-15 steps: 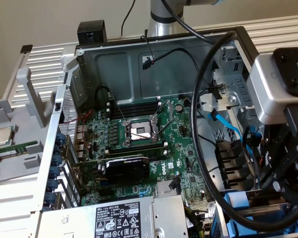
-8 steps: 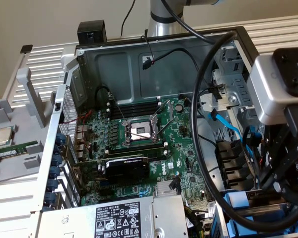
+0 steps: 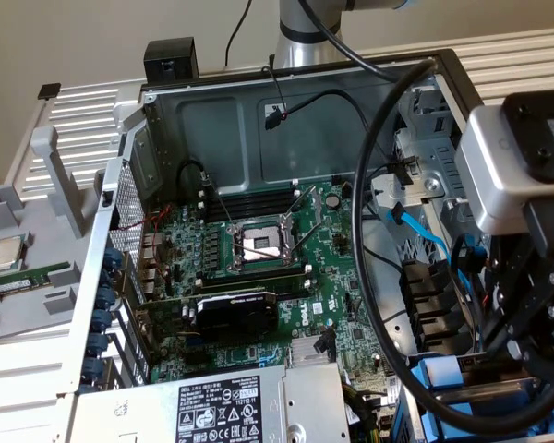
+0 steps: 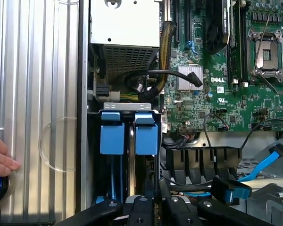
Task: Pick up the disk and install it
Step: 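Insert the first disk wire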
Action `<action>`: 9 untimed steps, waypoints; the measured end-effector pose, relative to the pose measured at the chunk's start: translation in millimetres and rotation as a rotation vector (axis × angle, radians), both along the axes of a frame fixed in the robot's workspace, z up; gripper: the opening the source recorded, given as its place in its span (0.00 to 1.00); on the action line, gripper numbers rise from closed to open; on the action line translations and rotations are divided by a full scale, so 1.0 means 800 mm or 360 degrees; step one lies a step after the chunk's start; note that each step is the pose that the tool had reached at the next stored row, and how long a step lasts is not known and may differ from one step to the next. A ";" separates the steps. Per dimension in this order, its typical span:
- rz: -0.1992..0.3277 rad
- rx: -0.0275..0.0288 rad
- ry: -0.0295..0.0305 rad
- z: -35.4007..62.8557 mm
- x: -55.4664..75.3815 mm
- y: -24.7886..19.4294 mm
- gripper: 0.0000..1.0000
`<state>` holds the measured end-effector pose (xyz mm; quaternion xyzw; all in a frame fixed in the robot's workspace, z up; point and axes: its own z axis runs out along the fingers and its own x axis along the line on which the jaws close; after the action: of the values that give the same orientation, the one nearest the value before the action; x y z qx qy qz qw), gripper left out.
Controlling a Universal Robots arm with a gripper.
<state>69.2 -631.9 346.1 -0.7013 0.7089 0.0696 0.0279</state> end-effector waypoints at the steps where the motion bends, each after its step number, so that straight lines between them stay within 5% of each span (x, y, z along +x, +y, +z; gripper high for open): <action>1: 0.0000 -0.00007 -0.00014 0.000 0.000 0.0000 0.16; 9: 0.0000 -0.00082 -0.00089 -0.001 -0.001 0.0004 0.16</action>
<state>68.2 -631.6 345.2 -0.7015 0.7091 0.0658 0.0281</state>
